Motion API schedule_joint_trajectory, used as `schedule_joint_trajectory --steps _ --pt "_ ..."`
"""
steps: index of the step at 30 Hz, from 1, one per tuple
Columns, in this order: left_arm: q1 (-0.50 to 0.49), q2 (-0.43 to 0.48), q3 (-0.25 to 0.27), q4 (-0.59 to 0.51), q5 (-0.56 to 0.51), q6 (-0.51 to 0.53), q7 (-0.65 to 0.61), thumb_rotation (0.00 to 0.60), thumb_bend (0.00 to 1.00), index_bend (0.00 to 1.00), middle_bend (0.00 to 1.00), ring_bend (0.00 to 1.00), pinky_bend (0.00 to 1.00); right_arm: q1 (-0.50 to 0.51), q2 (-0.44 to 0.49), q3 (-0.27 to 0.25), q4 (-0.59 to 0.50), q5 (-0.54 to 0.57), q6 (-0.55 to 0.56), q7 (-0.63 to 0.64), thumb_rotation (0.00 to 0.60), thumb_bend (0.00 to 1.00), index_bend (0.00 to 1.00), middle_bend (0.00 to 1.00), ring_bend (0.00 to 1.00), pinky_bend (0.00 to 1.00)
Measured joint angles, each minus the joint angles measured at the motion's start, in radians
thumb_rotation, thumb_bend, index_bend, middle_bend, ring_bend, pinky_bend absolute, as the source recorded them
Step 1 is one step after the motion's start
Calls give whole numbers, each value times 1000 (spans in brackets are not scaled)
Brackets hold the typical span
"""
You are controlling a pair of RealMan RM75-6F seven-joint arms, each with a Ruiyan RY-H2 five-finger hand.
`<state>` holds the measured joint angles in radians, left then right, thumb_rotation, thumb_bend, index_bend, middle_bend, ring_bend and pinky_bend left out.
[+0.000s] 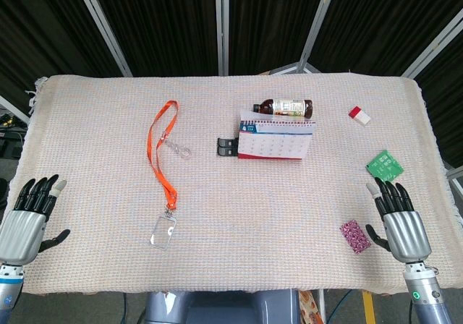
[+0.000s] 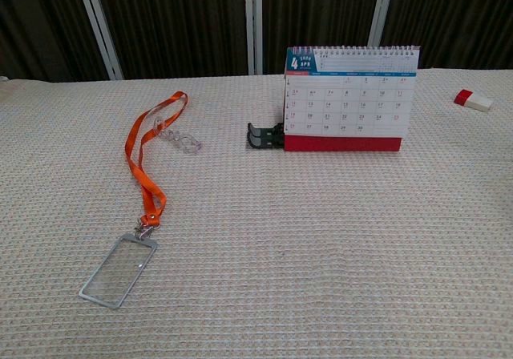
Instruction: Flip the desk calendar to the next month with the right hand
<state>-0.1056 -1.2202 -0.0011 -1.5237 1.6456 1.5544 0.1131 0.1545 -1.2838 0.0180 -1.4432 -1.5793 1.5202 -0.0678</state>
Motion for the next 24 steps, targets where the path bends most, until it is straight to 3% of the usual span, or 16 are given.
schedule_joint_trajectory --steps 9,11,14,16,19,24 --pt "2 0 0 -1 5 8 -4 600 91 0 0 0 0 -1 -1 8 -22 0 -4 5 600 223 0 0 0 0" --pt "2 2 -1 -1 4 9 -9 600 91 0 0 0 0 4 -5 19 -43 15 -14 29 600 223 7 29 10 43" --pt "1 3 -4 0 0 10 -17 600 91 0 0 0 0 17 -14 44 -91 52 -41 84 600 224 30 252 216 294" --pt "0 5 -6 -1 -1 10 -23 600 92 0 0 0 0 30 -19 64 -128 85 -71 128 600 233 34 432 414 428" --pt "0 9 -9 -2 -4 13 -31 600 93 0 0 0 0 59 -22 102 -201 162 -148 219 600 256 34 549 544 488" --pt "3 14 -17 -2 -15 19 -41 600 92 0 0 0 0 121 -20 190 -311 328 -331 444 600 284 30 605 606 499"
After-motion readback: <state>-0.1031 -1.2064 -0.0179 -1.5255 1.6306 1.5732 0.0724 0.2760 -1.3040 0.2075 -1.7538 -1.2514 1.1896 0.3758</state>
